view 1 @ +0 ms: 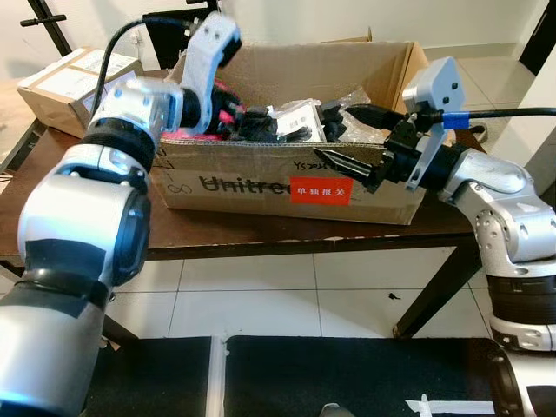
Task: Picking trash to rubbish bin
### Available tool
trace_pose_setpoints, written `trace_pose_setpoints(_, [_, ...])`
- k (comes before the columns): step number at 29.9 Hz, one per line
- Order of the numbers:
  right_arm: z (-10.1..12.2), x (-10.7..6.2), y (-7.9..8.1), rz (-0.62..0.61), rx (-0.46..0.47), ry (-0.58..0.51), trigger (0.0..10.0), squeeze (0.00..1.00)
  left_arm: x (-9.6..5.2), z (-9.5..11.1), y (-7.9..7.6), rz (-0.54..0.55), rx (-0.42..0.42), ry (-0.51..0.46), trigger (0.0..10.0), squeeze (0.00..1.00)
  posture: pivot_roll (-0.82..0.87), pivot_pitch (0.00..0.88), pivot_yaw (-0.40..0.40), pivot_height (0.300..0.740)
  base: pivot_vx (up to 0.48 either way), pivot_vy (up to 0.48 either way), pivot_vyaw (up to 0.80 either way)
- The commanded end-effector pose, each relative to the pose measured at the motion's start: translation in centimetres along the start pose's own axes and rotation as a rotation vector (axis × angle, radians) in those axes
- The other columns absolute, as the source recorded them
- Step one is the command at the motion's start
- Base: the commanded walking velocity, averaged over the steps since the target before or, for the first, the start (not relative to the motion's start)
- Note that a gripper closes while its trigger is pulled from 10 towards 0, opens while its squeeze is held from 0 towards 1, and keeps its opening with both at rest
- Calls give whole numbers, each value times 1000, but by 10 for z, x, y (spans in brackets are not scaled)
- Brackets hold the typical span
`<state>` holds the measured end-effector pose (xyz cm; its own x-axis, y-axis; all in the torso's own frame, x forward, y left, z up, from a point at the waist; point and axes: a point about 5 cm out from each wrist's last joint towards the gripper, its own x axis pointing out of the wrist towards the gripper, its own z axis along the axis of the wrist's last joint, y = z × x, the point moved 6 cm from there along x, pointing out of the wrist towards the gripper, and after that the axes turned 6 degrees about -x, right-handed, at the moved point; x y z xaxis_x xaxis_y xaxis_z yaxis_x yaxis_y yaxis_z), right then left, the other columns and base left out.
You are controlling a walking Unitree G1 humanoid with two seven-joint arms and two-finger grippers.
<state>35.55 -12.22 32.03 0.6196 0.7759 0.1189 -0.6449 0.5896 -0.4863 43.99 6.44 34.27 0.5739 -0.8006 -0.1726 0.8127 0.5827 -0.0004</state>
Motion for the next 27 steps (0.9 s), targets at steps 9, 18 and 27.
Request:
trace_pose_setpoints(9, [6,-1,-2,-1,-14,-23,10000,0,0,10,-1,9,71,-17,10000,0,-73,137,107,740,0,0,0])
trace_pose_setpoints(18, [23,-13,28,168,95,-140,10000,0,-46,5,9,-111,301,56,10000,0,-76,142,110,740,0,0,0])
trace_pose_setpoints(27, [30,-14,69,380,216,-209,10000,0,-80,-17,24,-124,313,188,10000,0,-73,145,104,740,0,0,0])
